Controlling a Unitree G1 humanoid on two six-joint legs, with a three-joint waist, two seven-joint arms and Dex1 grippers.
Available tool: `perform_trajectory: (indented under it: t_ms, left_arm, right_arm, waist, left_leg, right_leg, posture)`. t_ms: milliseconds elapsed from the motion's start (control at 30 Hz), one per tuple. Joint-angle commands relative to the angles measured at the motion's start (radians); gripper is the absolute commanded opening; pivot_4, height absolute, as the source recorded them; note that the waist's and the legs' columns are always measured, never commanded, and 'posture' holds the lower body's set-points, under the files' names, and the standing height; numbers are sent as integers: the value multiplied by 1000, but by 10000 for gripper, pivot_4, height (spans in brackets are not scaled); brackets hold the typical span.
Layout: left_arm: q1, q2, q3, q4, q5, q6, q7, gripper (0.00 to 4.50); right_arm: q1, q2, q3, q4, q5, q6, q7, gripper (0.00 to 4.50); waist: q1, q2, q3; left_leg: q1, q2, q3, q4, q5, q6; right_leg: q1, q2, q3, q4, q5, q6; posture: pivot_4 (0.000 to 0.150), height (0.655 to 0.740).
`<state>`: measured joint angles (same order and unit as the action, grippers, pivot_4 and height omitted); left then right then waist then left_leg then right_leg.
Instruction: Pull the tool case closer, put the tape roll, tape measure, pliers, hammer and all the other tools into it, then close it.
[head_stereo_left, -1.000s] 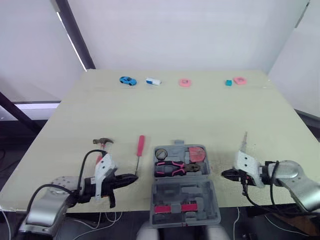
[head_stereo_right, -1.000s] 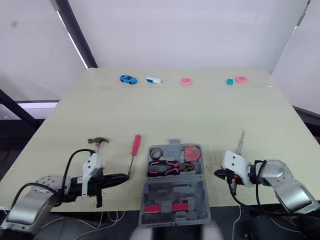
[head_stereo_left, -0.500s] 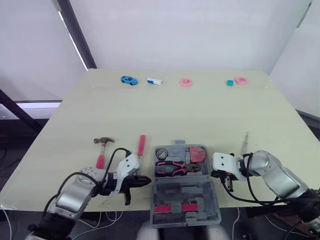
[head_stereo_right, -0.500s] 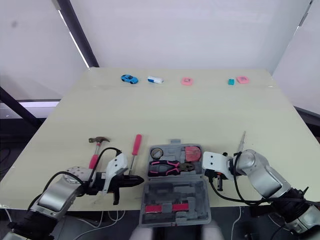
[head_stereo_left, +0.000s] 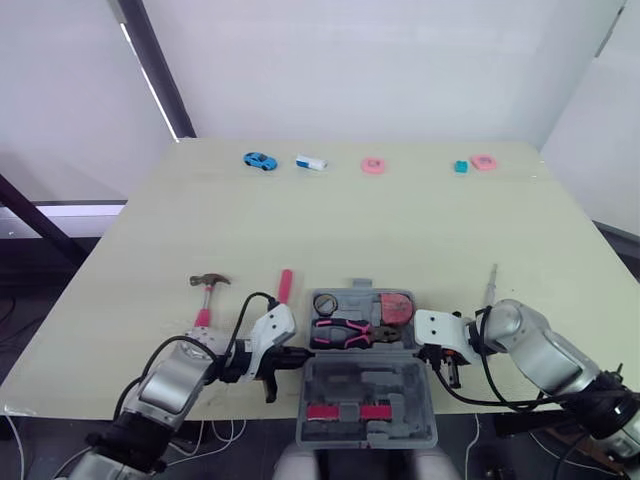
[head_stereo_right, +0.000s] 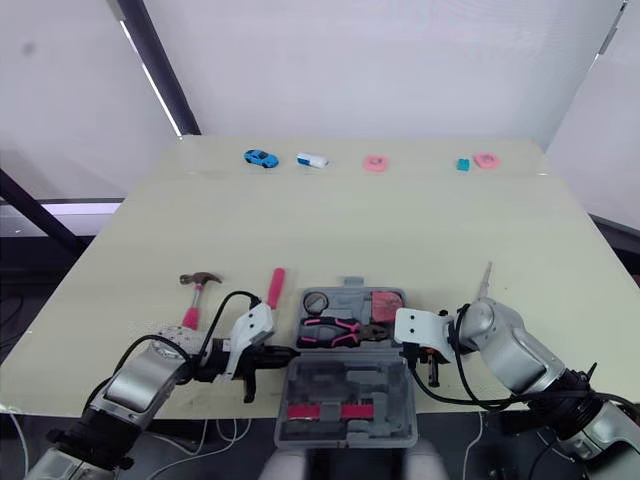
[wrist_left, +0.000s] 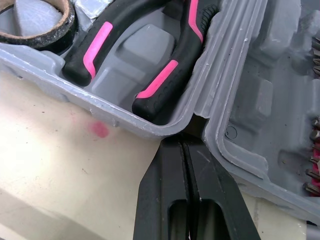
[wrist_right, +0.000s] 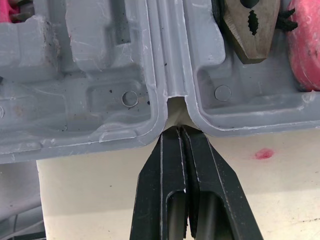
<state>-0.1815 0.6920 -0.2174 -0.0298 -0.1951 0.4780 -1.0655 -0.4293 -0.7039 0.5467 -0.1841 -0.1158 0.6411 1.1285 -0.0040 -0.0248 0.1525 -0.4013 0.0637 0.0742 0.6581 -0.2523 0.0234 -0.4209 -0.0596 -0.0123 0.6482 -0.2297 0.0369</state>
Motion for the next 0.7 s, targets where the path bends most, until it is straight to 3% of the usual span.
perform_trajectory:
  t_ms: [33, 700]
  left_arm:
    - [-37, -25, -6, -37, -12, 2, 6, 745]
    - [-176, -96, 0, 215, 63, -126, -2, 745]
  right_arm:
    - [-54, 38, -25, -19, 30, -20, 3, 680]
    - [-194, 133, -39, 274, -1, -120, -48, 680]
  waist:
    - [0, 0, 0]
    - [-4, 0, 1]
  left_leg:
    - [0, 0, 0, 2, 0, 0]
    - [-1, 0, -1, 10, 0, 0]
  right_leg:
    - [0, 0, 0, 1, 0, 0]
    - [0, 0, 0, 11, 0, 0]
  posture:
    - [1500, 7400]
    - [1500, 7400]
